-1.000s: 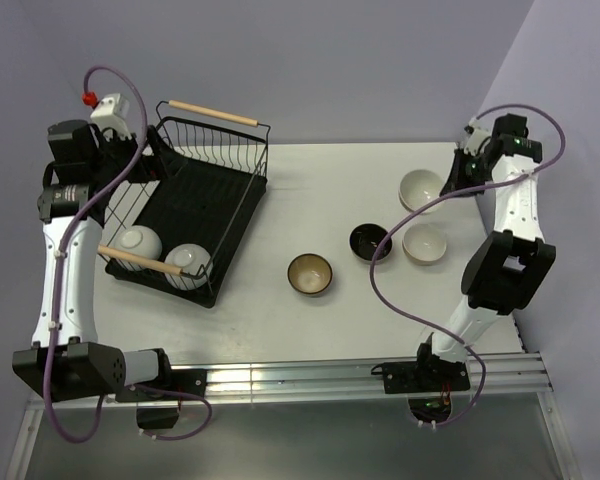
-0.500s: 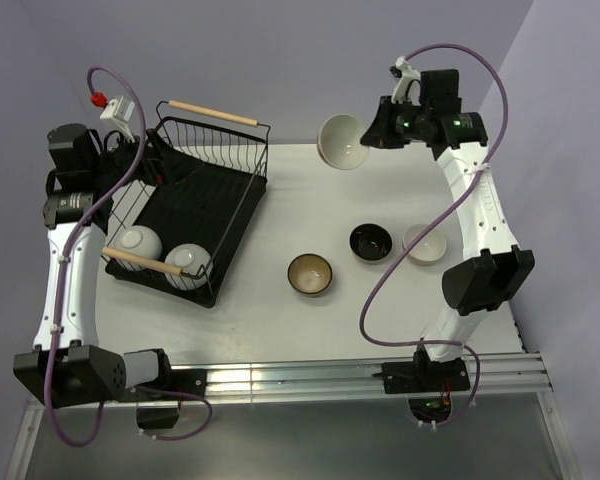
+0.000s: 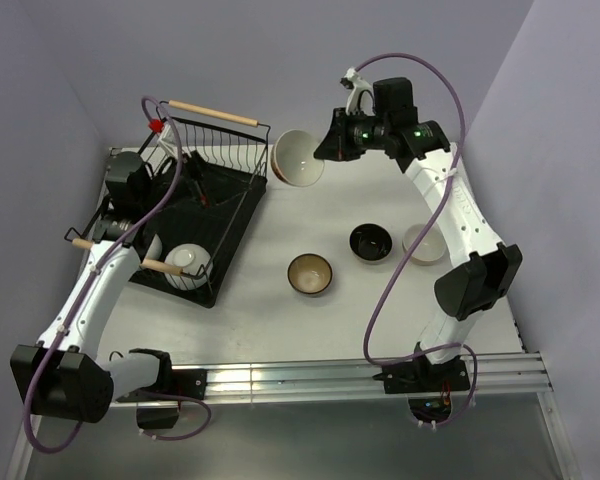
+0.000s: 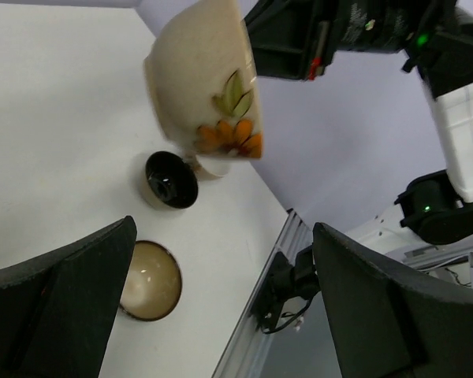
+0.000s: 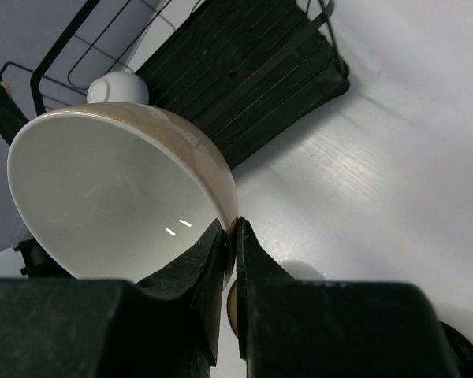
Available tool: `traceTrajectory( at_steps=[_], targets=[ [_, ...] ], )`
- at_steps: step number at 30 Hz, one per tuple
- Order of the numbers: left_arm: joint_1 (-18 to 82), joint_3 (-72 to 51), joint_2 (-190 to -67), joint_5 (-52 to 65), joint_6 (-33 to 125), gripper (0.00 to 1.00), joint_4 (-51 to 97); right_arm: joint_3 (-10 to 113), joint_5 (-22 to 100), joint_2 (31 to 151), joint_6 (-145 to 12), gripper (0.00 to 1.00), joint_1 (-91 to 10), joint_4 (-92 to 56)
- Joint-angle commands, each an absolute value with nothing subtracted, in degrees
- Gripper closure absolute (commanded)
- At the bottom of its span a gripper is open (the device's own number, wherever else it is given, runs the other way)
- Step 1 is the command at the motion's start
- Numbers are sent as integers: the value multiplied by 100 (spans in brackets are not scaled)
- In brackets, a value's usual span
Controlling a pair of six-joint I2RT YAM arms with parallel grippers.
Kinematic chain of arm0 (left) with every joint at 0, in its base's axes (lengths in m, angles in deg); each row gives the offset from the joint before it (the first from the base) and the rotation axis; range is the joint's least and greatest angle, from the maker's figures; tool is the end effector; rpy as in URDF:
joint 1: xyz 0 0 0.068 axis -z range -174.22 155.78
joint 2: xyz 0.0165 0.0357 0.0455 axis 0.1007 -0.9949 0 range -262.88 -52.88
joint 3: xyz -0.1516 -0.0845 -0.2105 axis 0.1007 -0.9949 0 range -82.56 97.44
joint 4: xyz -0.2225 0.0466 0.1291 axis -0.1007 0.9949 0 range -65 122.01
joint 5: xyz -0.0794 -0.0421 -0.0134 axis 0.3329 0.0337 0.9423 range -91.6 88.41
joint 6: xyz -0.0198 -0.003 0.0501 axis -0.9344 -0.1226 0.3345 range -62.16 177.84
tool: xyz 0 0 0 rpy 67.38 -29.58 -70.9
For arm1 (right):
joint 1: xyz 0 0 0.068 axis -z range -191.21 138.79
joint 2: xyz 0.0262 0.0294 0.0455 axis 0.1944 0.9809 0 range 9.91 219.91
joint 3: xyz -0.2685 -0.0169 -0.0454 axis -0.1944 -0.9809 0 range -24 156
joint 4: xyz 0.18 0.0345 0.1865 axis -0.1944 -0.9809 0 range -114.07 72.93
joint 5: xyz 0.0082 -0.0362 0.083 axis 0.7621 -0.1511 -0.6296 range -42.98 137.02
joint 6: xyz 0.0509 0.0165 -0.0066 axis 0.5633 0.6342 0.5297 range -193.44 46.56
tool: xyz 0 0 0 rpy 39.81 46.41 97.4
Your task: Load the bowls into the dish rack
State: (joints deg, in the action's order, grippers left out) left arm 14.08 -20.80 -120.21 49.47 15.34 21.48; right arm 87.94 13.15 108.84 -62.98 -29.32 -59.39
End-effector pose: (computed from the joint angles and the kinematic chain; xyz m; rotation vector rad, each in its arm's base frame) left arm 0.2574 -0.0656 0.3896 0.2371 1.7657 -1.3679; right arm 0.3517 0.1360 0.4373 -0.5093 2.0530 0.9152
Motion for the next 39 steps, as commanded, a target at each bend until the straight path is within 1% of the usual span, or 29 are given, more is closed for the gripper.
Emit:
traceTrajectory(
  at_steps=[1, 8, 14, 20, 27, 30, 35, 39],
  targets=[
    [1685, -2051, -11959, 4499, 942, 0, 1209, 8666, 1028, 10501, -6104, 100, -3151, -5302],
    [1975, -1779, -12415, 4147, 819, 1, 1235, 8639, 1028, 10465, -6131, 100, -3476, -5310],
    [2107, -1620, -12715, 3971, 739, 0, 1780, 8656, 975, 10465, -6166, 100, -3600, -5328],
    [2134, -1769, -12698, 4182, 546, 5, 1535, 8647, 844, 10474, -6096, 100, -3617, -5284],
    [2151, -2060, -12662, 4481, 45, 13, 1015, 8656, 686, 10571, -6008, 100, -3617, -5223],
    [2160, -2103, -12689, 4525, -34, 15, 1006, 8665, 659, 10580, -5990, 100, -3609, -5222],
    [2169, -2182, -12733, 4622, -298, 15, 840, 8683, 685, 10615, -5999, 100, -3617, -5231],
    [2178, -2218, -12724, 4639, -342, 19, 752, 8665, 720, 10606, -6017, 100, -3617, -5266]
  ],
)
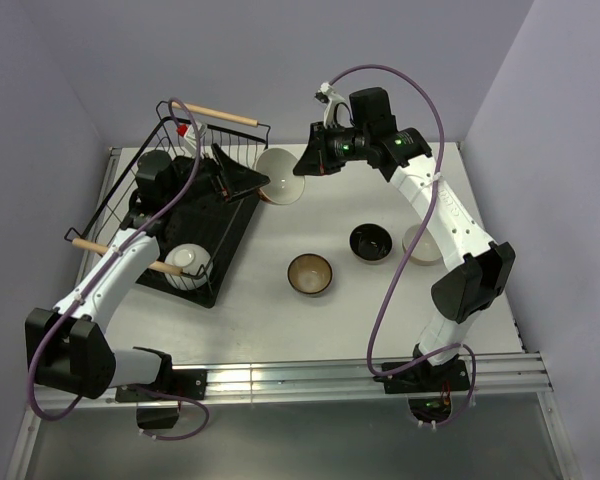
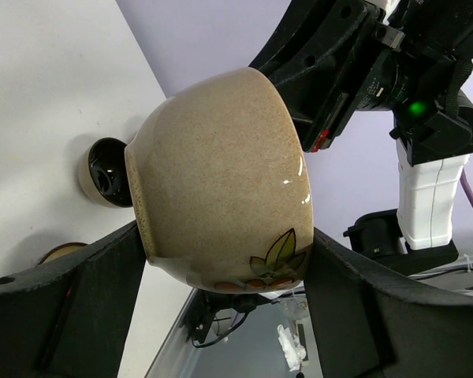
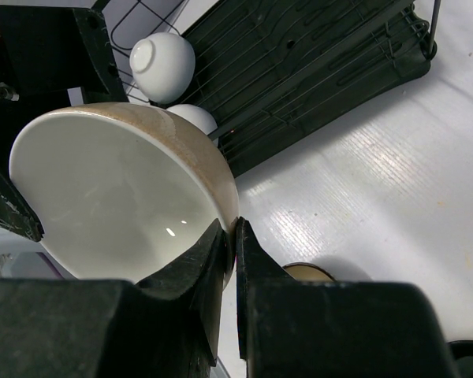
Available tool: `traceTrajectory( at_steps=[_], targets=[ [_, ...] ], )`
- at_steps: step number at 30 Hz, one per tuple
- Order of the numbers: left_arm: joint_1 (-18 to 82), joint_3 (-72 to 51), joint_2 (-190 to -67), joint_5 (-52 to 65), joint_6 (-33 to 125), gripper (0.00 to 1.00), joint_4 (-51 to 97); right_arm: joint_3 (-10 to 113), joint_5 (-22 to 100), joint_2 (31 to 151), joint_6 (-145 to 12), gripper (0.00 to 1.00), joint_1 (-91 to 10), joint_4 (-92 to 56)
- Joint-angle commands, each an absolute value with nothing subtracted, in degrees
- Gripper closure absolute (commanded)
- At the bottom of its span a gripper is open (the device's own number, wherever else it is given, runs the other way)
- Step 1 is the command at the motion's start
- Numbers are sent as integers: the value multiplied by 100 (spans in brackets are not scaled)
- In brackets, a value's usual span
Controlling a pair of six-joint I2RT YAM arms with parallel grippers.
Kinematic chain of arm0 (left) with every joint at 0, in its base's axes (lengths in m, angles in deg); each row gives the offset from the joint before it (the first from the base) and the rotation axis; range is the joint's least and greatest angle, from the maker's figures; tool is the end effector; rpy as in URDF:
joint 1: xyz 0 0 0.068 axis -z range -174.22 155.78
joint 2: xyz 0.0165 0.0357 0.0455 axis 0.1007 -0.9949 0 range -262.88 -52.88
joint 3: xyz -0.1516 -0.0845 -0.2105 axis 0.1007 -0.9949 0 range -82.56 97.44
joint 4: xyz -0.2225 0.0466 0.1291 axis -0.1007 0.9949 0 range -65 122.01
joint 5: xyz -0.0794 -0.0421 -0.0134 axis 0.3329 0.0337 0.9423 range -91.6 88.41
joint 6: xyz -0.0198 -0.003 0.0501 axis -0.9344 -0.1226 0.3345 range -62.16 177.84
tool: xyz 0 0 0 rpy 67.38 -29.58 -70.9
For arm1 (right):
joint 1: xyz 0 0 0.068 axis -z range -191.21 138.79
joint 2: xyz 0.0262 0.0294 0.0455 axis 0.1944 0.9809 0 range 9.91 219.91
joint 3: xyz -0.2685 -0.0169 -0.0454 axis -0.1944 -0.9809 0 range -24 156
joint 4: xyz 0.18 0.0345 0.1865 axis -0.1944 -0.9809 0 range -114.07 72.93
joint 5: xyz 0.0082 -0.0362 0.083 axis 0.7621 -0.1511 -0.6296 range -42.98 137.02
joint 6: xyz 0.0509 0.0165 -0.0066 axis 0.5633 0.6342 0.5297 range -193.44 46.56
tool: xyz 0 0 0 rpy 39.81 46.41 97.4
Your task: Load the bowls into the dish rack
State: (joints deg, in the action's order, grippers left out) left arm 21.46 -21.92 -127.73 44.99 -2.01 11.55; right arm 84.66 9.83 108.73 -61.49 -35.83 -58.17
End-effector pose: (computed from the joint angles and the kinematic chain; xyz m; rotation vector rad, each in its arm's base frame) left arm 0.2834 -0.1065 0.3651 0.0303 1.8506 -1.6095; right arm 0.3357 0.1776 0.4224 -0.6375 2.0776 1.0591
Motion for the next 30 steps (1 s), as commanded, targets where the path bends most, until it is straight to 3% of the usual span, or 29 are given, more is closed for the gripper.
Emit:
traceTrajectory(
  at_steps=[1, 5, 8, 11, 12, 13, 15, 22, 26, 30],
  targets=[
    [2187, -2201, -12733, 4674, -342, 20, 751, 8656, 729, 10615, -6008, 100, -3617, -5266],
    [2195, -2104, -12759, 4692, -254, 29, 821, 8665, 747, 10623, -6017, 100, -3617, -5275],
    [2204, -2042, -12785, 4692, -175, 46, 831, 8683, 782, 10641, -6051, 100, -3635, -5310],
    [2204, -1990, -12812, 4657, -52, 74, 918, 8700, 765, 10658, -6087, 99, -3652, -5354],
    [2204, -1972, -12829, 4640, 0, 91, 971, 8709, 764, 10659, -6087, 91, -3661, -5363],
    [2204, -1954, -12838, 4605, 27, 99, 1032, 8692, 756, 10659, -6096, 87, -3661, -5363],
    [2204, -1884, -12838, 4456, 132, 100, 1242, 8709, 764, 10659, -6096, 73, -3661, -5381],
    [1932, -1726, -12935, 4376, -43, 100, 1270, 8788, 799, 10685, -6061, 43, -3653, -5416],
    [1686, -1647, -13005, 4454, -210, 100, 1235, 8815, 1001, 10659, -6052, 12, -3652, -5433],
    [1283, -1585, -12979, 4639, -236, 100, 1358, 8815, 1142, 10571, -6104, 2, -3635, -5504]
  ],
)
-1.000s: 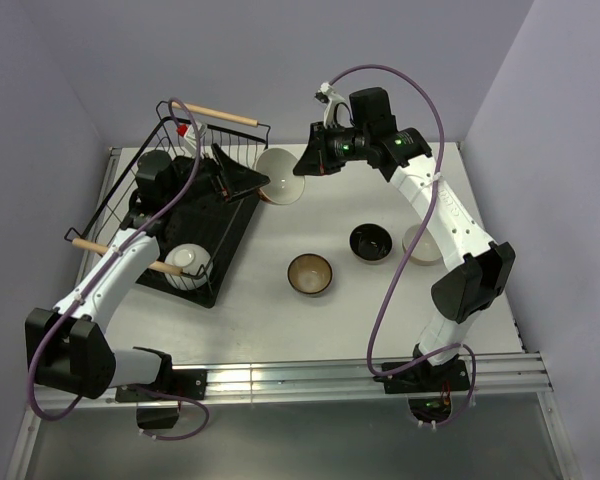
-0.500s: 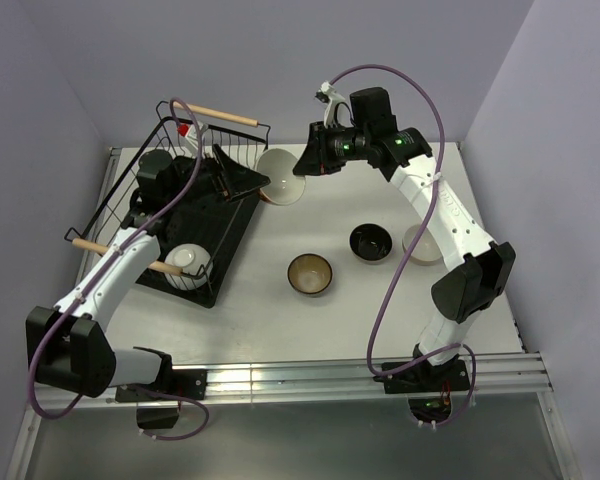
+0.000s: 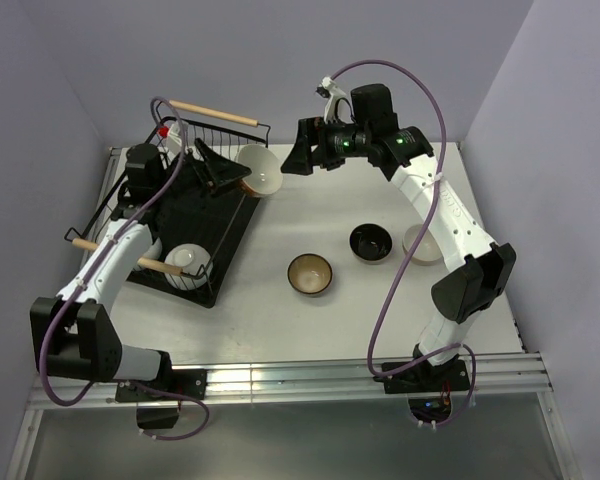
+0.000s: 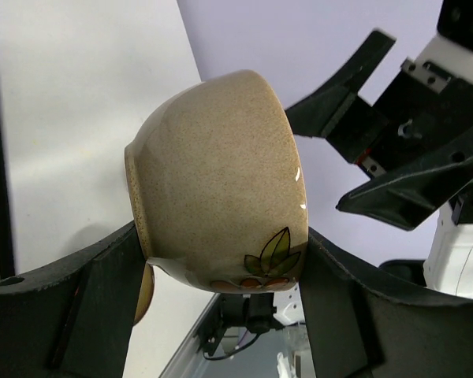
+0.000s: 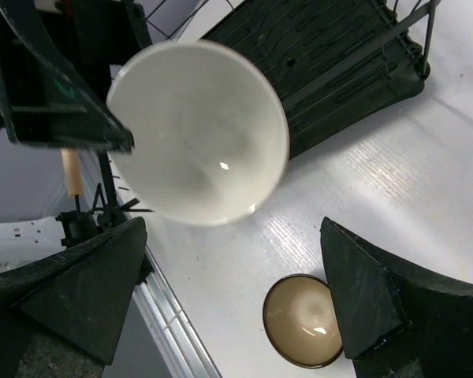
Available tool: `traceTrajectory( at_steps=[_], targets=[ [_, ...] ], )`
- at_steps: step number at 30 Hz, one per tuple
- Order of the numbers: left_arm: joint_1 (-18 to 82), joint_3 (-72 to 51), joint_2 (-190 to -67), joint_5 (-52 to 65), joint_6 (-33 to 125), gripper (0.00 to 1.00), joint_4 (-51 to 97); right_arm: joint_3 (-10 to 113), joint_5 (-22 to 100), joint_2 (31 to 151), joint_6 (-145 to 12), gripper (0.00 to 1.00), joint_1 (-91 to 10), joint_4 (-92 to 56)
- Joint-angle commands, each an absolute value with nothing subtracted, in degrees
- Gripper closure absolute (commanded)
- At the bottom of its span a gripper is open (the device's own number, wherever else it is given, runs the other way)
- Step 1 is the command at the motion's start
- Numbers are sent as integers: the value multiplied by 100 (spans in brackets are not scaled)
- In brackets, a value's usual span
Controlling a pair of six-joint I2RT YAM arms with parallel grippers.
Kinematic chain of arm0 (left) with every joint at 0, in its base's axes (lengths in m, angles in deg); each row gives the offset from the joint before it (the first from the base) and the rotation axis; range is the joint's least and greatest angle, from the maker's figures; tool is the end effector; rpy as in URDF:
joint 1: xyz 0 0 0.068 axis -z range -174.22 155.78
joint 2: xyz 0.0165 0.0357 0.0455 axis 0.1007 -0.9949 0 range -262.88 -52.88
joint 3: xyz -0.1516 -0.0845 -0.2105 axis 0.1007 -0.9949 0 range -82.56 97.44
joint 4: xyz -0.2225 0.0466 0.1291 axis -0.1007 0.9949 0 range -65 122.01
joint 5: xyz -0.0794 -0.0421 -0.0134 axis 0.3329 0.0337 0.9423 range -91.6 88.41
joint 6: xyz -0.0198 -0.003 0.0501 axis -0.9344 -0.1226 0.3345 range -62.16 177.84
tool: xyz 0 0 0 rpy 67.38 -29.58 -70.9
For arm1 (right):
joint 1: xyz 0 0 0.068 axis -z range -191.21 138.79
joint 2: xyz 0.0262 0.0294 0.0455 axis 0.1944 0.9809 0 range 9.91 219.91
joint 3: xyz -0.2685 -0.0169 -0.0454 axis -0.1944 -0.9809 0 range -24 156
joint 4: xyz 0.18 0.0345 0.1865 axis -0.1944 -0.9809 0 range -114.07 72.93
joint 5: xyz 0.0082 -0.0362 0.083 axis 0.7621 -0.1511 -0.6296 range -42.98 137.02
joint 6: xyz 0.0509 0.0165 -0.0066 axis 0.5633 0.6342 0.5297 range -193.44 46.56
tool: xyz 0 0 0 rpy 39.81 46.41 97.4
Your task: Load the bowls into the dish rack
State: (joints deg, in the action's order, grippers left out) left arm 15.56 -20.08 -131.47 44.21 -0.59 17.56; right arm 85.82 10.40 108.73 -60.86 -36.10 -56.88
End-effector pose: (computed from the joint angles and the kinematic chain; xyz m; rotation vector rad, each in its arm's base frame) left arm 0.3085 -0.0792 0.3471 -0.1481 1.9370 -1.5186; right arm 0.3353 0.1791 0.4307 -0.6325 2.0399 1.0548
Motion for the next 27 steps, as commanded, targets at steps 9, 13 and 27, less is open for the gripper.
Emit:
traceTrajectory(
  at_steps=[9, 13, 27],
  targets=[
    [35, -332, -13145, 4982, 1922, 100, 3286, 8622, 1125, 10360, -6131, 0, -3293, -5574],
    [-335, 355, -13444, 5587, 3628, 100, 4466, 8542, 1072, 10290, -6104, 0, -3090, -5635],
    [-846, 1202, -14191, 5088, 6057, 100, 6148, 8489, 1186, 10175, -6192, 0, -3046, -5758]
  ],
)
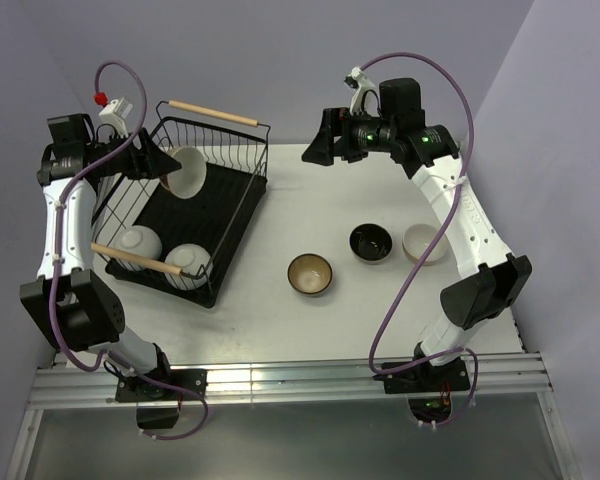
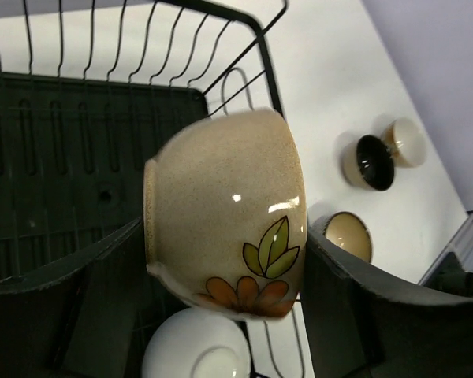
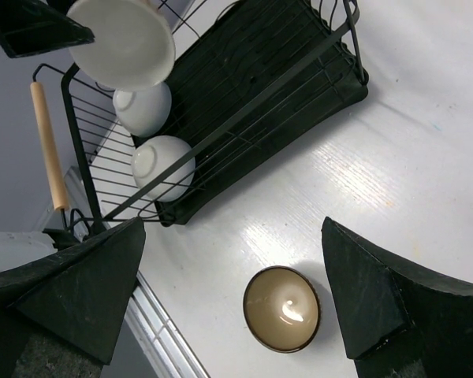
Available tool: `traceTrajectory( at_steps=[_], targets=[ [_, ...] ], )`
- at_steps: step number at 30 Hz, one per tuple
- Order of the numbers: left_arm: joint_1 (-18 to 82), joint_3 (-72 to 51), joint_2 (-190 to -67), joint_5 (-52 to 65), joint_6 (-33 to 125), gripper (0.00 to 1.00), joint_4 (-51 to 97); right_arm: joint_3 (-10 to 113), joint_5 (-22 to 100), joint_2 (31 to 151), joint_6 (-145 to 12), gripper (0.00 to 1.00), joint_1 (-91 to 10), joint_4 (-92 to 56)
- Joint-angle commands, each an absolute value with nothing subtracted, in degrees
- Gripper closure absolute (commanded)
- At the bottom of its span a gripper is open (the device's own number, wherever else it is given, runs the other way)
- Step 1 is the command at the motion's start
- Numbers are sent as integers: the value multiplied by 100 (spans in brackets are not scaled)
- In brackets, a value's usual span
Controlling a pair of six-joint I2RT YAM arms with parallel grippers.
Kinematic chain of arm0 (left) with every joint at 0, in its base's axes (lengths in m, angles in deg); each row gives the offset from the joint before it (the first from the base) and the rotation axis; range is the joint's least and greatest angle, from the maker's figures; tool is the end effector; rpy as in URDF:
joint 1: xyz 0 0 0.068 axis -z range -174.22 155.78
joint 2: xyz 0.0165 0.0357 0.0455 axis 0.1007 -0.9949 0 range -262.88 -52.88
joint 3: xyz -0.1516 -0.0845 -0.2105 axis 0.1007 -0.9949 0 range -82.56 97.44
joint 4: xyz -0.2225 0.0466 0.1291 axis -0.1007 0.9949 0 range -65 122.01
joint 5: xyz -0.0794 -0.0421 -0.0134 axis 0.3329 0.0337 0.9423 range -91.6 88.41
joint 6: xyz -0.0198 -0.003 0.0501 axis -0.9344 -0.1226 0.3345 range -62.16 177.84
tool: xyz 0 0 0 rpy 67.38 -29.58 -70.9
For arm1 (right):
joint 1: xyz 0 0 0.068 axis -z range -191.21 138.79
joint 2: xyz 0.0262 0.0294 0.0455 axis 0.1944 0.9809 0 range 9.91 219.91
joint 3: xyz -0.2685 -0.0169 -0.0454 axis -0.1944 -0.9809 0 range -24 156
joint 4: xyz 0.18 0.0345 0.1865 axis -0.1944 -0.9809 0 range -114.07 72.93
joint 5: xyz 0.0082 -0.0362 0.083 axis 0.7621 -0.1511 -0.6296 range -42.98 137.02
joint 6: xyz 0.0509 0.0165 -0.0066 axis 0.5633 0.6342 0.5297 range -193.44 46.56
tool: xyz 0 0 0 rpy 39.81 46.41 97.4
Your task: Load the bowls into the dish rack
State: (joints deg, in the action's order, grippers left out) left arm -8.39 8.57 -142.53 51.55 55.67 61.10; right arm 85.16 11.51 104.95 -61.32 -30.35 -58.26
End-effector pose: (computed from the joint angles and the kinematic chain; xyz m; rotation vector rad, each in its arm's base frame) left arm 0.3368 0.0556 0.3897 0.2301 2.0069 -0.8648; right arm 0.3313 0.1370 0.4477 -0.5257 2.0184 0.9686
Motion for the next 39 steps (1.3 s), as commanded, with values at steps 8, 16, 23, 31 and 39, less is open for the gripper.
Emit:
traceTrajectory(
  at_steps=[8, 16, 23, 31, 39],
  targets=[
    [-775, 604, -14077, 3930, 5837, 100, 5876, 8446, 1213, 10254, -6192, 0, -3046, -5750],
    [-626, 497, -14639, 2847, 5011, 100, 5875, 8419, 1213, 10360, -6210, 0, -3046, -5741],
    [-643, 1007, -14983, 3093, 5511, 74, 6402, 8252, 1133, 10395, -6236, 0, -3055, -5715],
    [-670, 937, -14965, 2891, 6048, 25, 6368, 8269, 1098, 10404, -6289, 0, -3055, -5776],
    [-415, 947, -15343, 2460, 6328, 24, 6491, 8296, 1116, 10430, -6324, 0, -3055, -5838]
  ],
)
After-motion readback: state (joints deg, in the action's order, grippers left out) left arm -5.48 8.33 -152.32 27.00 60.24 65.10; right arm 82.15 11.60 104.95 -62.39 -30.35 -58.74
